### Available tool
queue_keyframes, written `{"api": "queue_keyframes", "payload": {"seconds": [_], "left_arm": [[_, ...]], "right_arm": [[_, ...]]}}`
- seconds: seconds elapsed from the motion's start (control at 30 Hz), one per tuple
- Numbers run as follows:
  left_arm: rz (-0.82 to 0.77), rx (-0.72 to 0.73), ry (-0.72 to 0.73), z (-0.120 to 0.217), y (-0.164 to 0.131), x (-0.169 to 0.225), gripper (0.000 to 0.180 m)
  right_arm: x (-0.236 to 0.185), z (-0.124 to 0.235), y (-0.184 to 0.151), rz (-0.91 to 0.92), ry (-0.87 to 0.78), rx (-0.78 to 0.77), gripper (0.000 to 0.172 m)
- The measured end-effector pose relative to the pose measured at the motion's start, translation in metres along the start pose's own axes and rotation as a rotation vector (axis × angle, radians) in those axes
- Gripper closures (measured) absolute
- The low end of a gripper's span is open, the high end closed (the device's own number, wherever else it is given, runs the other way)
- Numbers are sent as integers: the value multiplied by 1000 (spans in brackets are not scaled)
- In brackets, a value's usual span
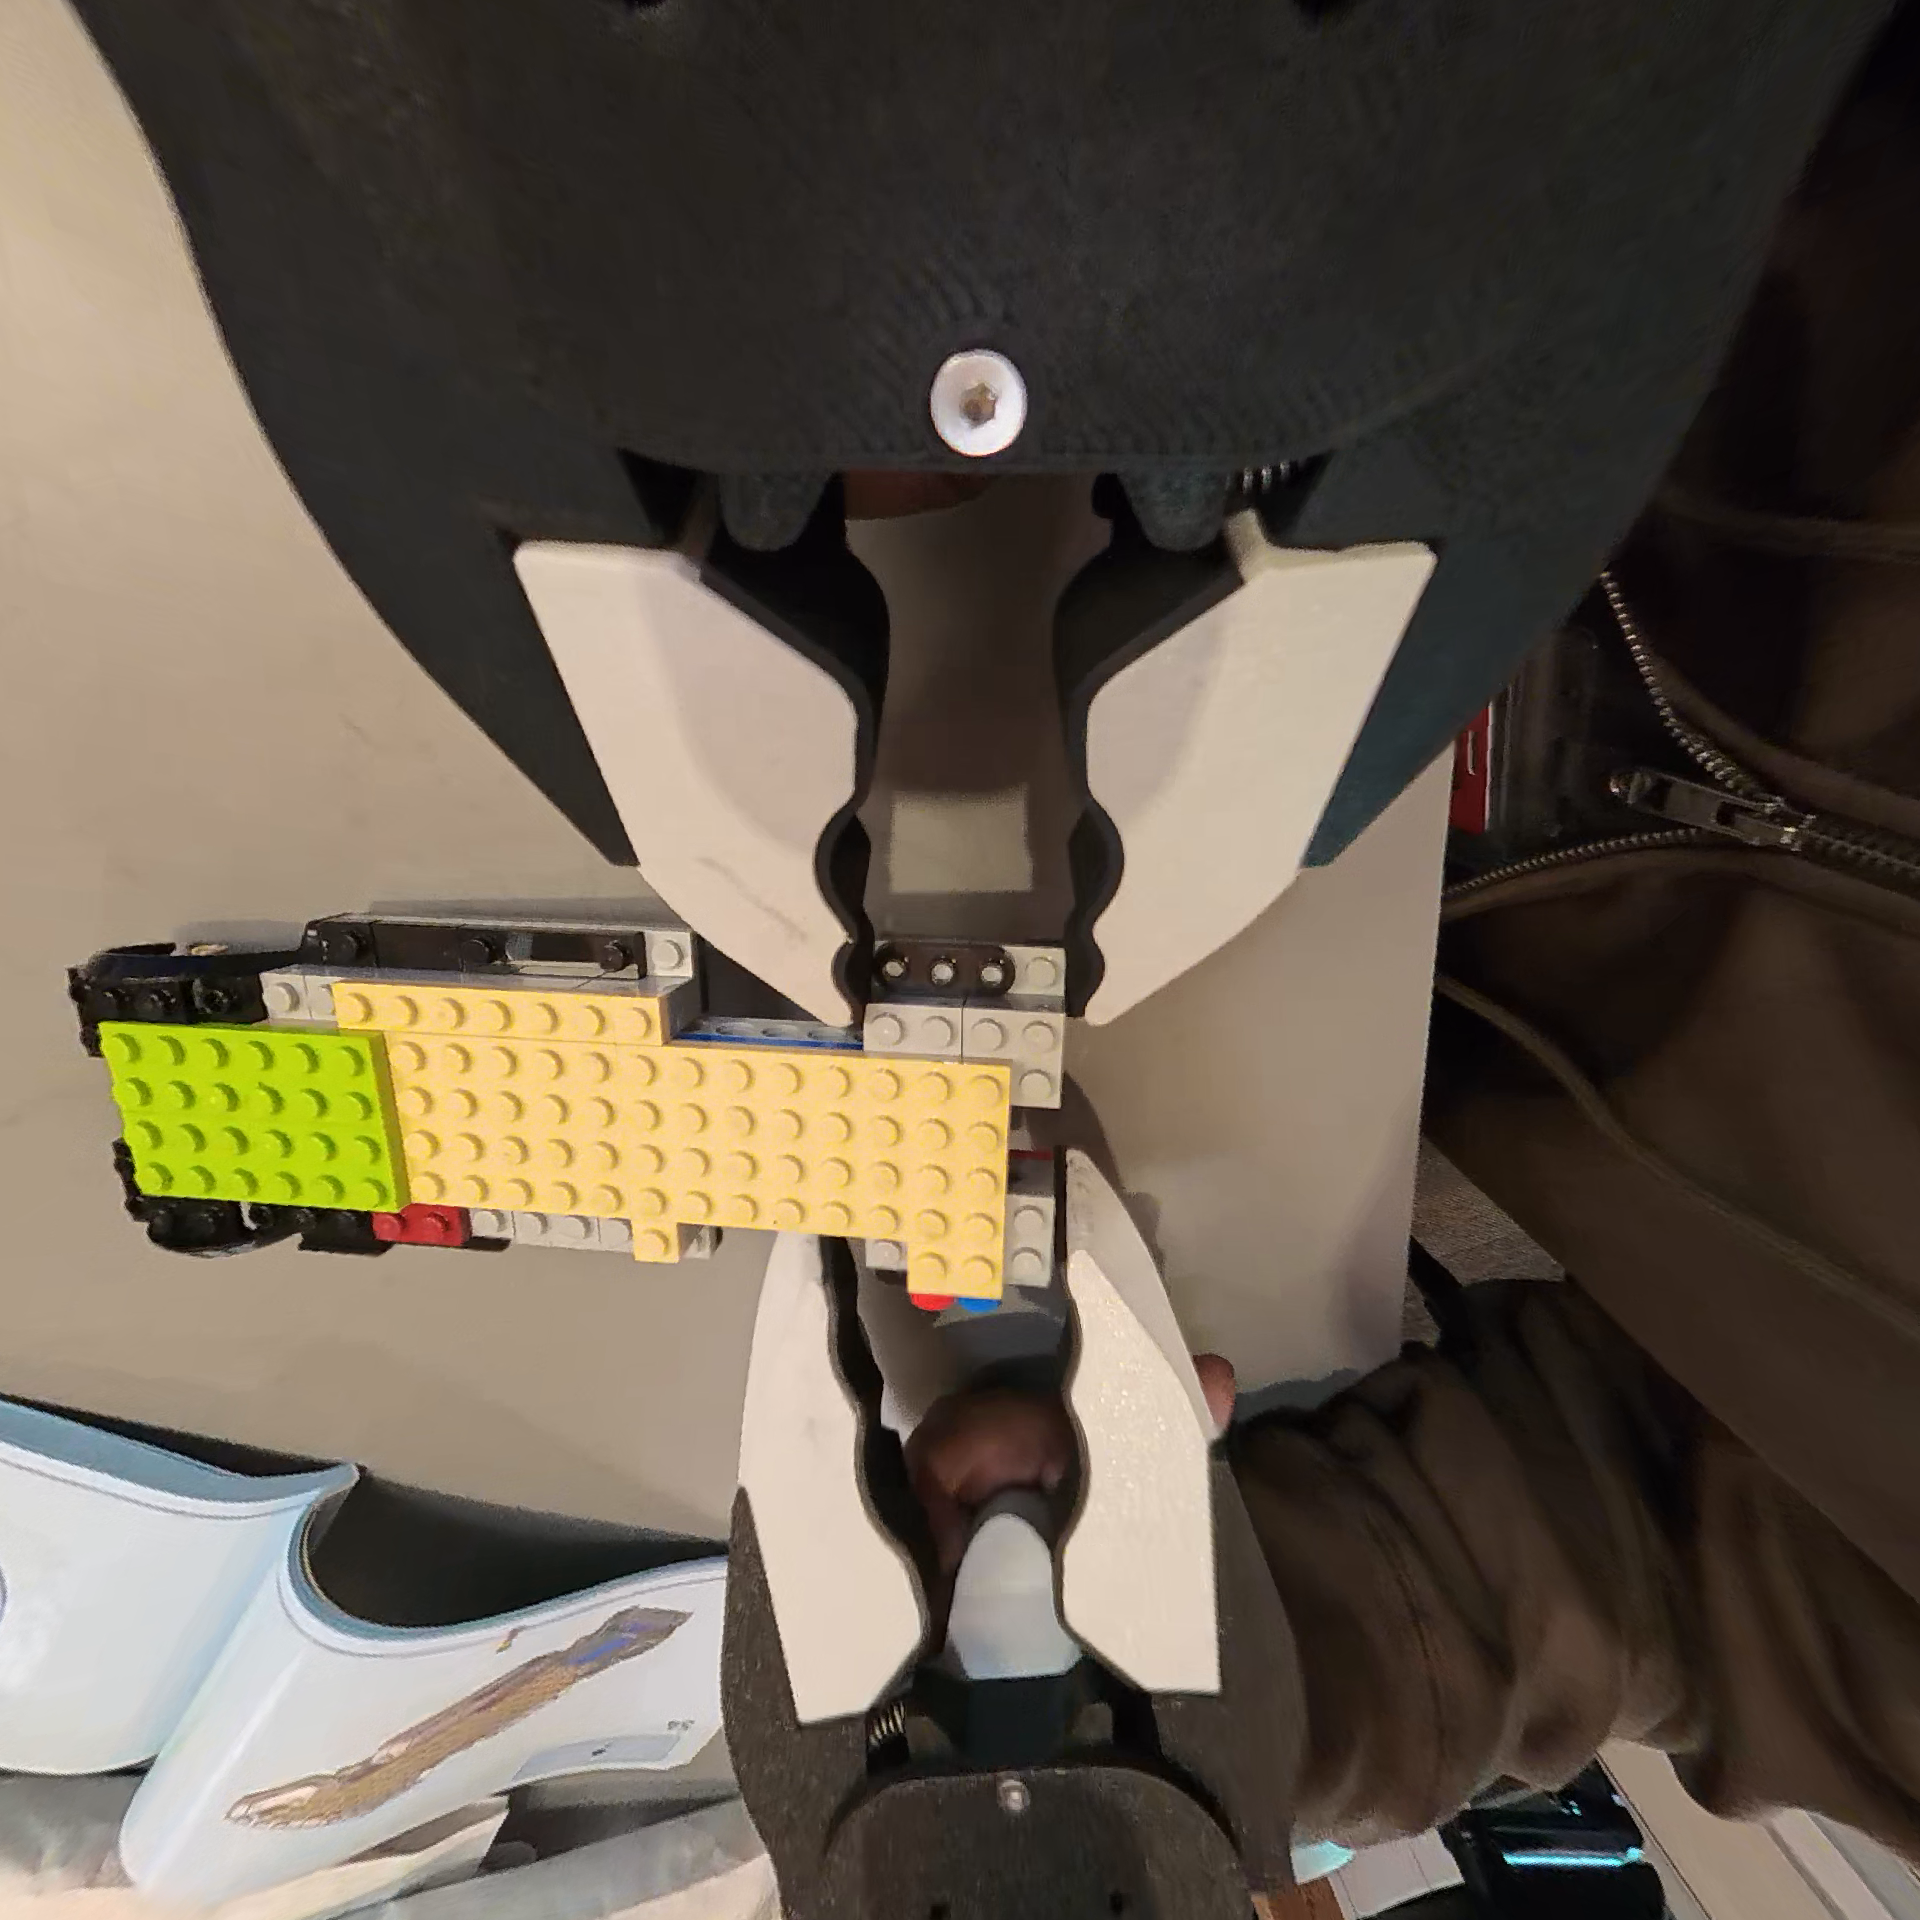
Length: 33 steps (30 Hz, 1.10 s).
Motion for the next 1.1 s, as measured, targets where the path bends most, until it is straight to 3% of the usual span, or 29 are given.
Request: {"api": "queue_keyframes", "payload": {"seconds": [0.27,0.6,0.83,0.93,1.1], "left_arm": [[51,10,-9,-1,1,-3,141],[252,161,-84,13,1,-15,143],[247,163,-102,13,1,-13,143],[213,122,-80,9,1,-10,143],[155,64,-23,2,1,-6,143]], "right_arm": [[-1,-3,1,15,-29,0,135],[-7,5,7,148,-176,83,136],[2,11,10,-73,-51,155,129],[4,9,9,-120,-19,107,124],[1,-7,4,-23,-105,-83,126]]}}
Point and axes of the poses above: each gripper's, where its closed fingertips meet, z back along the fingers, y out of its top, x = y × z across the jaws, the point moved 9 cm from there along z, back along the fingers, and after that the axes turned 6 degrees about x, right-handed, at the moved point
